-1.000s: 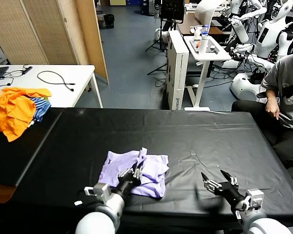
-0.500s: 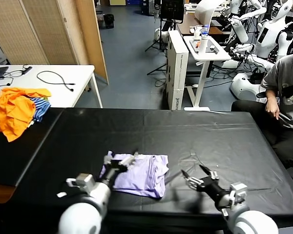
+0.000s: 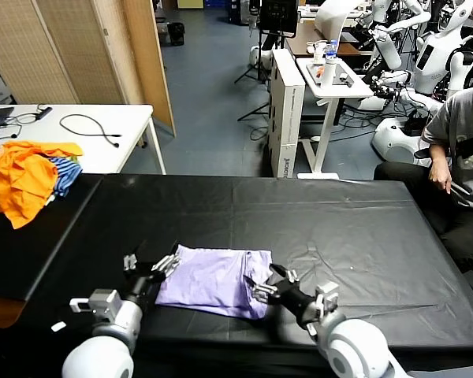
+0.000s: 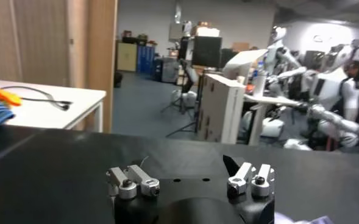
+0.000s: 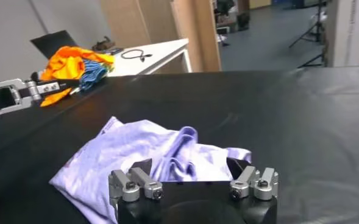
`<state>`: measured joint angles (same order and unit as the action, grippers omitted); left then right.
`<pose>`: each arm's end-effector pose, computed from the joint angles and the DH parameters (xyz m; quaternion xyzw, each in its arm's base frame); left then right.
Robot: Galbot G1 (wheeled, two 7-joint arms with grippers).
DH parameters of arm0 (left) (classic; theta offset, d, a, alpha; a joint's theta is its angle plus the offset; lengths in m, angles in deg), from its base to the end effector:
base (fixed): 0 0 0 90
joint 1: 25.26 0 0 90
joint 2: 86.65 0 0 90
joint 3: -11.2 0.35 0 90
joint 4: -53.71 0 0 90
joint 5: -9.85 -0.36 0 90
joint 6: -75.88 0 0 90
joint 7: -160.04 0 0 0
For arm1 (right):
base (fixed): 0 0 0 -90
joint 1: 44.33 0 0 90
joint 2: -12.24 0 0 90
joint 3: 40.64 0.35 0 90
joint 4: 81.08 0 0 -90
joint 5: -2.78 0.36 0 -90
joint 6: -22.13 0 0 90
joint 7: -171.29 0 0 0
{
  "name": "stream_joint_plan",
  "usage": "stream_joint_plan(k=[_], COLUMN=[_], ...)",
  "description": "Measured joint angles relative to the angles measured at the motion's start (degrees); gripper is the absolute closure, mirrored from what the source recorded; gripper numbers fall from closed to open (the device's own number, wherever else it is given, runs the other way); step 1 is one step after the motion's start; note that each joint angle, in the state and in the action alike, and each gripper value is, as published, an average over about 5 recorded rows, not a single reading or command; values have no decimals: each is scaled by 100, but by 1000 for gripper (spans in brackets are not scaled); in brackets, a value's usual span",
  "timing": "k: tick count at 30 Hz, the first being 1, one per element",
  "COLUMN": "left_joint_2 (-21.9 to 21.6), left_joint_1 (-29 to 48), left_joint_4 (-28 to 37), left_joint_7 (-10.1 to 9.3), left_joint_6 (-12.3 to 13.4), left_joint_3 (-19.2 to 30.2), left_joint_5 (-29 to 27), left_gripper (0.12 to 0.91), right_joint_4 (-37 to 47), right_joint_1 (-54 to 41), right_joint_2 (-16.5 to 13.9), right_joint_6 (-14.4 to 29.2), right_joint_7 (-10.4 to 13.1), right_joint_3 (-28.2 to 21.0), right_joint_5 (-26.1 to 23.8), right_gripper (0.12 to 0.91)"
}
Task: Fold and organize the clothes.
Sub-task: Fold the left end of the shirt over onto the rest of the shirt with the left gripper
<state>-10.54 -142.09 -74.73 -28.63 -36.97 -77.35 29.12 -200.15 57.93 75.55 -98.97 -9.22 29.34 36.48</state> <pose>0.1955 0.0234 -0.2381 -0.0287 -0.9918 0.0434 0.1165 0.2454 0.0176 -0.2629 0.2869 -0.9281 -0.0573 0.2304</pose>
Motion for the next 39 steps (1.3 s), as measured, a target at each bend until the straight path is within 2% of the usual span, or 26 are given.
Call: stream_joint_plan(k=[2, 9, 12, 15, 21, 24, 25, 32, 35, 39], left_joint_2=[34, 91, 105, 127, 175, 181, 180, 126, 52, -89], left_joint_1=[-35, -120, -129, -117, -104, -113, -112, -27, 48, 207], left_joint_4=[11, 86, 119, 140, 162, 170, 178, 265, 330, 514], left_joint_7=[-6, -33, -39, -41, -42, -40, -40, -5, 80, 156], left_joint_6=[3, 4, 4, 4, 4, 12, 17, 55, 107, 148], left_joint_3=[-27, -66, -68, -62, -42, -45, -50, -150, -178, -164], left_joint_5=[-16, -50, -71, -84, -107, -114, -115, -56, -36, -119], left_gripper=[123, 123, 123, 123, 123, 123, 123, 123, 123, 123], right_joint_4=[79, 87, -26, -115, -163, -272, -323, -830, -932, -952], right_joint_1=[-79, -86, 17, 166, 331, 381, 406, 562, 542, 541], right_joint_2=[6, 10, -39, -73, -30, -67, -92, -297, -324, -309], right_joint_6=[3, -18, -124, -258, -471, -517, -527, -523, -453, -325], right_joint_7=[-16, 2, 78, 152, 304, 296, 293, 267, 269, 280], right_joint_3=[-93, -212, -170, -124, -43, 55, 97, 539, 753, 903], right_joint_5=[-1, -38, -81, -173, -123, 19, 67, 375, 408, 319], right_gripper=[251, 688, 840, 872, 871, 816, 772, 333, 183, 123])
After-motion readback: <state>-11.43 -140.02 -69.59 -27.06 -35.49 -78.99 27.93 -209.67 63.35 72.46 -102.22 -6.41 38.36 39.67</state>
